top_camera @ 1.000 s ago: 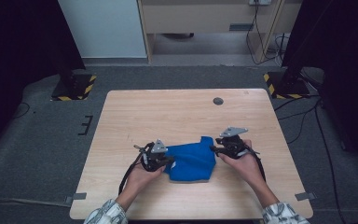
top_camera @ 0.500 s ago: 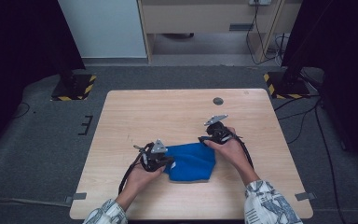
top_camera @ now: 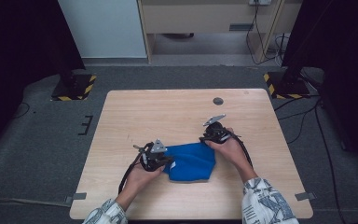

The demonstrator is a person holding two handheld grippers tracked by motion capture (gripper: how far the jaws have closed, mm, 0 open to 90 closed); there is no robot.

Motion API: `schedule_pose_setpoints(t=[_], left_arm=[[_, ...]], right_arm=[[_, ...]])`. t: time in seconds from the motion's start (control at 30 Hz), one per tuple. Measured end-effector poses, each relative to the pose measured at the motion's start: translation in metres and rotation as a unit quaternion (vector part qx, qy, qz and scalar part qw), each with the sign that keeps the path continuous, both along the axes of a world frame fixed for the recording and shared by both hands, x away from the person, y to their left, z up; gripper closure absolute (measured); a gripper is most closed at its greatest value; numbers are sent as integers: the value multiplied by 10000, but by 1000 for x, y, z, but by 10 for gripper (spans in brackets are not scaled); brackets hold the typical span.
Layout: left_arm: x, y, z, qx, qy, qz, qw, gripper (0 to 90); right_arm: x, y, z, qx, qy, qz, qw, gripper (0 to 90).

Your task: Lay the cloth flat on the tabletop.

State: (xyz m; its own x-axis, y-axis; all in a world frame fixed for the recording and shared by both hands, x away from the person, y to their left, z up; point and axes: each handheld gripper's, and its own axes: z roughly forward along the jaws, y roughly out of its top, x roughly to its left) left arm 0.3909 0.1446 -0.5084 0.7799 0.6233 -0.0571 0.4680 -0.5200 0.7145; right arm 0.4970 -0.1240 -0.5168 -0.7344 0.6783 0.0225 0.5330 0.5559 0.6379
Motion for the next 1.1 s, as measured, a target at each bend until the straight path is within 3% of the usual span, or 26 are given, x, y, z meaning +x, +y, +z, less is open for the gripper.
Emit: schedule_pose_setpoints(t=[0.2,0.43,0.8,0.87,1.1], left_arm=[[2,2,0,-15,-4,68,10000,864],[5,5,0,-36,-32,163,9999,865],[11,11,-3,-108,0,217,9997,848],[11,11,-2,-124,-11,208,9997,843],[11,14,1,-184,-37,282,9994,868]], right_arm=[[-6,-3,9,100,-72,107,9999,878],[-16,-9,19,295,-180,145,9993,884],[-51,-32,27,589,-207,137,9980,886],[-59,-39,29,739,-267,118,9968,886],[-71,-52,35,928,-410,95,9948,886]])
